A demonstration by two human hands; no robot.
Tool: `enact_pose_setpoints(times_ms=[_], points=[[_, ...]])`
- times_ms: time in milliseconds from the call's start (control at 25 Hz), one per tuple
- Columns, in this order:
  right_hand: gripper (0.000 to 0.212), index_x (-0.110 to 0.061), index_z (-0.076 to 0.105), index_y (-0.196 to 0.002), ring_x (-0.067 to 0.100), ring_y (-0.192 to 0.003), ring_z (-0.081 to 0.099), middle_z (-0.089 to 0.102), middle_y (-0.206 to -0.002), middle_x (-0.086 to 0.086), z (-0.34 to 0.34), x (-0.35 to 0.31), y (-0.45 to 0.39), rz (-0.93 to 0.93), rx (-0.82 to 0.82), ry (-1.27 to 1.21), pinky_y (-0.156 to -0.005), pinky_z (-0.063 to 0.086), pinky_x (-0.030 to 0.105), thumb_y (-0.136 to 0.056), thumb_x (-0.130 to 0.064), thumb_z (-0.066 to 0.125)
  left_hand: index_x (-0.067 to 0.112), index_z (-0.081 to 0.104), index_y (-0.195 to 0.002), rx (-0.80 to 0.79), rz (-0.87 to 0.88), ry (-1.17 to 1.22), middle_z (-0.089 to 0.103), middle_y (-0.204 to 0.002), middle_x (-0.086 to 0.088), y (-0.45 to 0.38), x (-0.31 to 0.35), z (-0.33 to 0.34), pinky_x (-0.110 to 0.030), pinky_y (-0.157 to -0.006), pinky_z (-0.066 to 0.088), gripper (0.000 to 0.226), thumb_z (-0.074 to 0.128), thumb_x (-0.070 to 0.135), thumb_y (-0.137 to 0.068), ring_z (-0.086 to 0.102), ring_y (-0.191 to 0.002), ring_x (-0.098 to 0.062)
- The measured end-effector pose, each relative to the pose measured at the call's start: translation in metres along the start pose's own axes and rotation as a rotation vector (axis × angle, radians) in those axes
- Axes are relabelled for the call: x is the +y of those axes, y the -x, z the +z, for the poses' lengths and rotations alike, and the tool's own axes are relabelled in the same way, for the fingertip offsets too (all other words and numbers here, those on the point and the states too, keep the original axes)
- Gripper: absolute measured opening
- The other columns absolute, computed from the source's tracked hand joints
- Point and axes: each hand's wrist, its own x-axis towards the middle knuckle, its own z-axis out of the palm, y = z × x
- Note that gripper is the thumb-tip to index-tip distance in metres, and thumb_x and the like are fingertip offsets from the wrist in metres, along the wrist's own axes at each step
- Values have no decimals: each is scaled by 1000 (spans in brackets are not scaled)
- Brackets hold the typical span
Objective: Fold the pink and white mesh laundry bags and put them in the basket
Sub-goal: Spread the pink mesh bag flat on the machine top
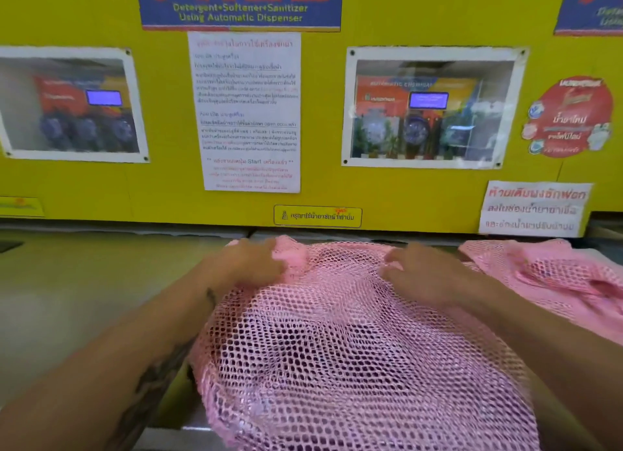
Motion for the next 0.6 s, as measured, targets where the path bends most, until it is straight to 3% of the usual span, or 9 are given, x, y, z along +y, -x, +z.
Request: enact_pose_setpoints(times_ms=[80, 120, 200, 240, 320, 360, 400, 480, 600], points=[[99, -32, 16, -155, 30, -150, 17, 14, -165, 7, 8, -2, 9, -22, -311, -21, -119, 17, 53, -74, -89, 22, 9, 47, -138, 88, 3, -67, 52, -135, -7, 4, -14, -8, -40, -103, 41, 45, 34, 32, -101, 52, -120, -27], [109, -35, 8, -155, 27, -152, 5, 4, -166, 5, 9, 6, 7, -27, -381, -13, -121, 8, 52, -66, -95, 21, 6, 56, -124, 143, -26, -88, 59, -120, -10, 4, -24, -10, -42, -92, 47, 39, 34, 27, -98, 57, -104, -28], [93, -34, 9, -156, 23, -152, 3, 3, -166, 4, 3, 29, -5, -15, -373, -108, -122, 5, 46, -80, -81, 35, 8, 59, -101, 217, -173, -105, 61, -99, -11, 7, -48, -14, -40, -72, 49, 32, 36, 28, -89, 55, -81, -26], [81, -32, 15, -156, 22, -152, 8, 7, -166, 3, 0, 41, -12, -1, -326, -136, -122, 8, 43, -89, -66, 45, 11, 59, -99, 250, -291, -74, 59, -95, -10, 9, -58, -15, -38, -70, 45, 30, 40, 31, -86, 54, -80, -27], [70, -28, 24, -154, 24, -150, 15, 13, -165, 5, -8, 55, -25, 30, -185, -66, -121, 16, 43, -94, -46, 55, 14, 56, -114, 280, -507, -71, 54, -110, -12, 23, -57, -21, -43, -80, 43, 39, 52, 37, -84, 52, -104, -34], [68, -26, 27, -153, 26, -150, 17, 15, -164, 8, -11, 54, -31, 38, -120, -17, -120, 19, 44, -94, -41, 56, 16, 48, -128, 307, -508, -114, 47, -129, -16, 27, -48, -26, -49, -91, 40, 51, 55, 40, -84, 43, -122, -39], [65, -24, 30, -152, 28, -149, 20, 18, -163, 9, -12, 47, -34, 37, -85, -7, -119, 22, 44, -94, -40, 54, 19, 38, -140, 341, -427, -135, 36, -145, -17, 29, -36, -31, -55, -100, 34, 61, 54, 43, -86, 32, -134, -41], [61, -18, 31, -152, 26, -146, 27, 26, -161, 7, -10, 22, -33, -6, -154, -91, -118, 23, 40, -99, -46, 42, 28, 23, -151, 361, -151, -73, 24, -158, -13, 30, -7, -31, -61, -110, 25, 68, 47, 52, -91, 25, -143, -39], [87, -22, 16, -157, 21, -150, 15, 15, -164, -1, 0, -7, -22, -45, -345, -280, -119, 11, 40, -89, -69, 41, 40, 13, -153, 80, 90, 77, 10, -165, -6, 23, 11, 1, -64, -116, 15, 74, 34, 70, -89, 13, -150, -32]])
